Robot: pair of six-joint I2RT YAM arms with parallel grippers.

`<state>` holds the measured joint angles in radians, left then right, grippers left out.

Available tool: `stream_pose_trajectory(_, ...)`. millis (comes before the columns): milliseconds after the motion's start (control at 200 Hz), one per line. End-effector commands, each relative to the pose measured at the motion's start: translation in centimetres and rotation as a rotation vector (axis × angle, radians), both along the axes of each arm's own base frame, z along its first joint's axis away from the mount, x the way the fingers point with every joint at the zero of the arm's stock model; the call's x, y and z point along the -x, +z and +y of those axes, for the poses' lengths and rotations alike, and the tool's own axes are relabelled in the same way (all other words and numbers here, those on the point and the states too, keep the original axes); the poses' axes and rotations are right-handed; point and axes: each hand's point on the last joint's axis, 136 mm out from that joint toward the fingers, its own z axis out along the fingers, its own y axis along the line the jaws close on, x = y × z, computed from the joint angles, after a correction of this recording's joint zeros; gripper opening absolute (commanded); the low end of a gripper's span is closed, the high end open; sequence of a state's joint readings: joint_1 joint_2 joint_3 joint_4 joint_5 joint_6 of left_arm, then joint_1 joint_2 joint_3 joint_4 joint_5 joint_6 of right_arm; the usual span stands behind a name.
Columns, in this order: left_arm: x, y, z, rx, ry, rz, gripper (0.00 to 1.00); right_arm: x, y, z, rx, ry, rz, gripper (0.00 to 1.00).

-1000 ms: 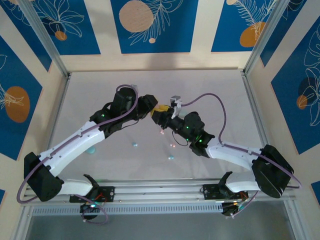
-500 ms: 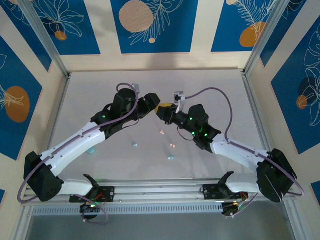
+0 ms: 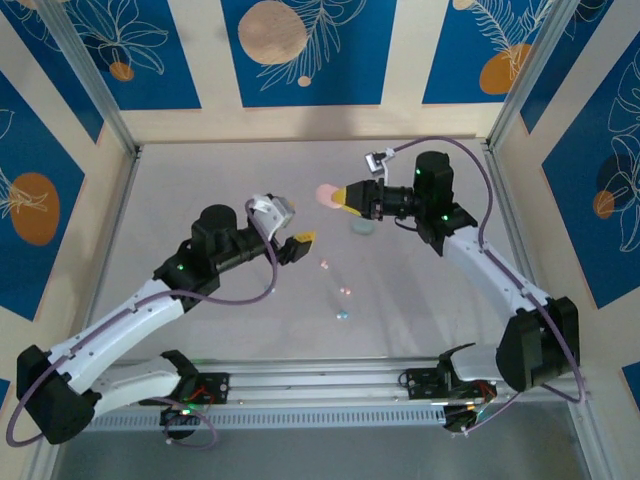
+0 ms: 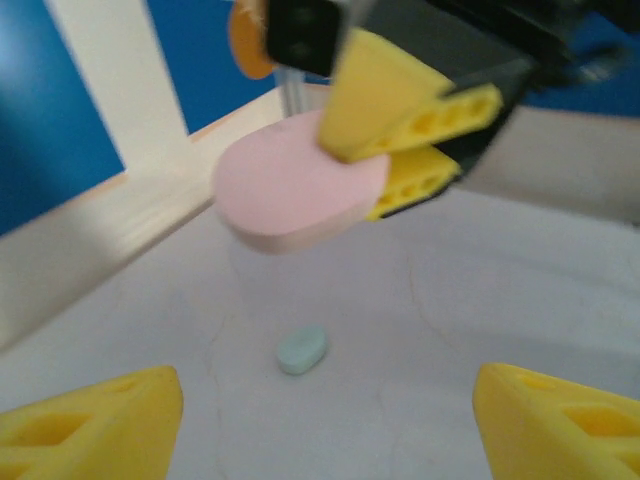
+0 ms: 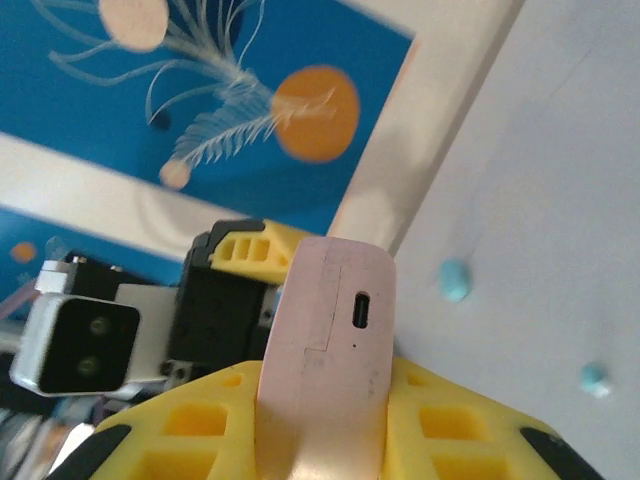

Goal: Insert wireless bluetooth earbuds into charging case

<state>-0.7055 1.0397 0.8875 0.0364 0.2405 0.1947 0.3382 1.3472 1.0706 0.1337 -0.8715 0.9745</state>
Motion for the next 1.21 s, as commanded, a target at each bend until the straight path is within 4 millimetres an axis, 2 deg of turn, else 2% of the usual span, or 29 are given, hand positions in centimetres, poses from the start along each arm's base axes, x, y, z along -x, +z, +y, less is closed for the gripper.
stream_pose_trajectory(0,1.6,0.1,-0.7,-0.119,-0.185,-0.168,0.76,4.0,1.2,0.5,-0.04,0.275,0.12,0.2)
stream_pose_trajectory(235,1.5,1.4,-1.7,-0.074,-0.239,-0.225,0.79,5.8,2.4,1.7,-0.042,0.405,0.122,0.21)
stream_pose_trajectory(525,1.3,3.1,-1.8,0.022,-0.241,-0.245,0.8,6.2,2.3,1.9,-0.051,0.45,0.139,0.21)
stream_pose_trajectory(750,2.7,4.2,-1.8,0.122,-0.349,-0.195,0.64,6.0,1.9,1.9,-0.055,0.46,0.163,0.21)
stream_pose_trajectory(855,3.0,4.1,-2.0,0.132,-0.376,-0.172,0.57,5.9,1.7,2.0,-0.053,0.46,0.174,0.21)
stream_pose_trajectory(1020,2.9,3.3,-2.1,0.107,-0.381,-0.15,0.55,6.1,1.9,2.4,-0.053,0.469,0.165,0.22)
stream_pose_trajectory(1201,2.9,3.6,-2.1,0.107,-0.383,-0.166,0.54,6.3,1.9,3.0,-0.05,0.483,0.17,0.23)
